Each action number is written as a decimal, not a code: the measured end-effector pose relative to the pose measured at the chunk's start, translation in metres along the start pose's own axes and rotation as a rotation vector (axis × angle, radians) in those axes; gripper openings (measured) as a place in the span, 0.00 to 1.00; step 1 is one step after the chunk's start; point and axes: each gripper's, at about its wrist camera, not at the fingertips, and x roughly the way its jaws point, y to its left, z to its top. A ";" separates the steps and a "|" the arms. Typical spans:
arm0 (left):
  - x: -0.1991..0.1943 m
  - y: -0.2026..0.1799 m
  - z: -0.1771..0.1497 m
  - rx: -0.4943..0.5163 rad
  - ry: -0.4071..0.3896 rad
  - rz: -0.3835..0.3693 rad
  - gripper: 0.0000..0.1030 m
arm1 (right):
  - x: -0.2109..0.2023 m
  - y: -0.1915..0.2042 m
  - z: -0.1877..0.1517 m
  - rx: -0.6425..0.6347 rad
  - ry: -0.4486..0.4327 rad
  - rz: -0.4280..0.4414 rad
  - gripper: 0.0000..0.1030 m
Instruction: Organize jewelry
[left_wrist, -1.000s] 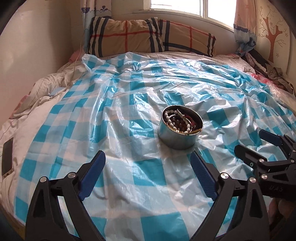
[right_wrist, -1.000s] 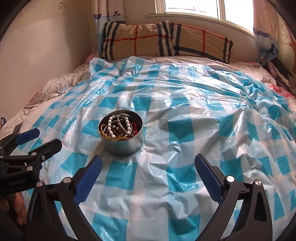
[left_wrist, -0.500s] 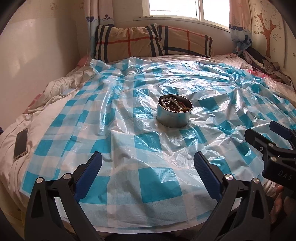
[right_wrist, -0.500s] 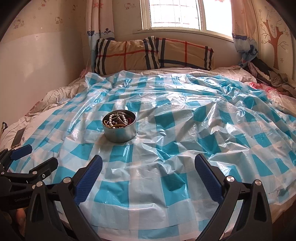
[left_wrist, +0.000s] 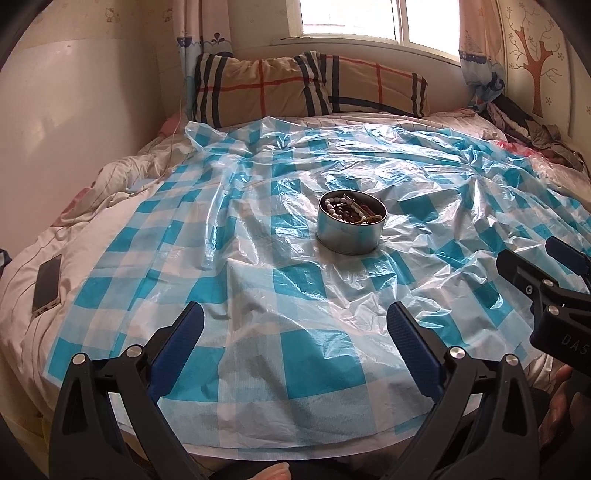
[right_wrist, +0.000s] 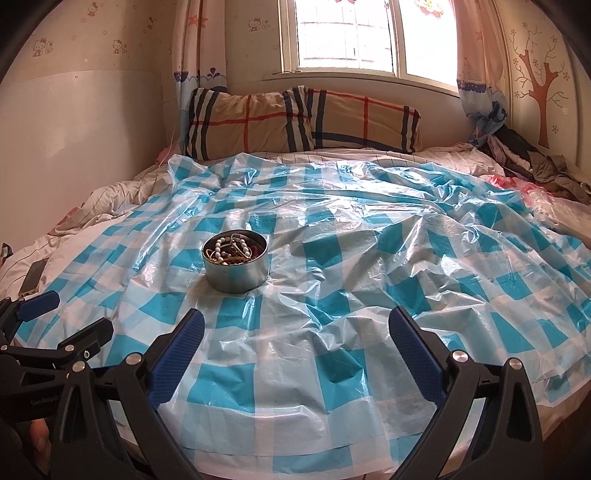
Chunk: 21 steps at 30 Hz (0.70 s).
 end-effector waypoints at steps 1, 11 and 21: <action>0.000 0.000 0.000 -0.001 0.000 0.001 0.93 | 0.001 -0.002 0.000 0.009 0.005 0.001 0.93; 0.001 0.006 -0.003 -0.023 0.011 -0.007 0.93 | 0.005 -0.004 0.001 0.017 0.022 0.003 0.93; 0.004 0.010 0.003 -0.046 0.045 -0.029 0.93 | 0.000 0.002 -0.002 -0.018 -0.010 -0.010 0.93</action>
